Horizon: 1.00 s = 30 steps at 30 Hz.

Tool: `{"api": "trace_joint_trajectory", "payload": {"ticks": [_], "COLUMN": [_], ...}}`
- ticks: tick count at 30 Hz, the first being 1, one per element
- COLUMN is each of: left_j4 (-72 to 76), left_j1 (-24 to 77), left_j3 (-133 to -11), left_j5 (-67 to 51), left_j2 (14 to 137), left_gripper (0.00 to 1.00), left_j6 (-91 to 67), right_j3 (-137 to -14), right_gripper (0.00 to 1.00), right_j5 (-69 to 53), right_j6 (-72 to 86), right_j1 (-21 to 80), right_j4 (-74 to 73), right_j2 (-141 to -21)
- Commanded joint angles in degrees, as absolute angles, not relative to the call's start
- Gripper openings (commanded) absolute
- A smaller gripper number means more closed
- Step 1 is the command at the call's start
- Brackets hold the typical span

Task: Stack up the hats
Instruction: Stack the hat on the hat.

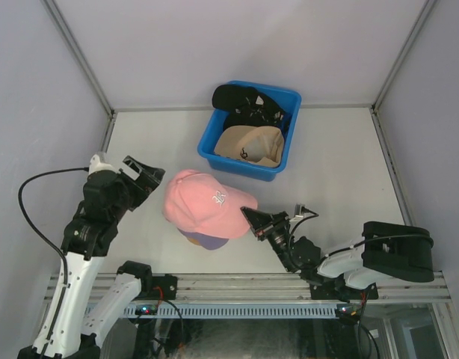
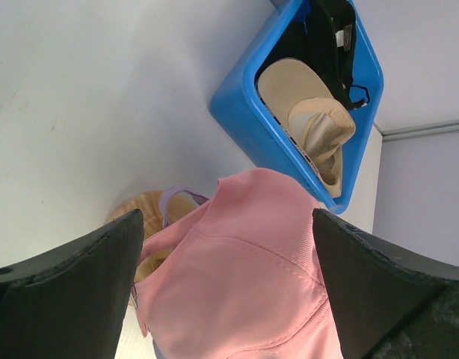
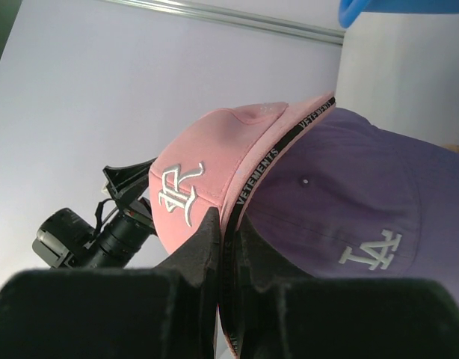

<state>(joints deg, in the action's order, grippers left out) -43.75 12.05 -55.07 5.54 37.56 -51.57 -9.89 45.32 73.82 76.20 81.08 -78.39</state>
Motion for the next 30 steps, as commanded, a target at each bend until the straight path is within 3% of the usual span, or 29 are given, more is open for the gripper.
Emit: {"api": "trace_joint_trajectory", "payload": {"ticks": [1,11,16,20,26,30], "left_j4": [-39.3,-36.4,-35.1,-34.7,-34.9,-35.0], "left_j1": [13.4,16.9,18.6,19.2,19.3,19.3], "left_j3": [-53.5,-52.1,-51.3,-51.1,-51.4,-51.7], "left_j5": [4.5,5.7,6.5,6.9,8.1,9.0], "left_j2": [38.8,40.9,41.8,42.3,41.5,40.6], "left_gripper": [0.97,0.97,0.97,0.97,0.97,0.97], "left_j6": [-49.7,-49.9,-50.2,-50.2,-50.3,-51.0], "right_j3": [-8.6,-7.9,-9.5,-10.5,-11.7,-13.4], "right_gripper": [0.00,0.00,0.05,0.12,0.35,0.37], "right_j5": [49.2,53.8,55.3,54.6,52.1,51.0], "right_j6": [75.4,79.2,81.0,81.2,80.3,79.8], "right_j1": [78.4,83.7,85.7,86.5,87.4,88.2], "right_j4": [84.0,70.3,59.3,54.6,46.4,35.7], "right_j2": [-79.4,-76.3,-73.8,-73.4,-70.9,-66.1]}}
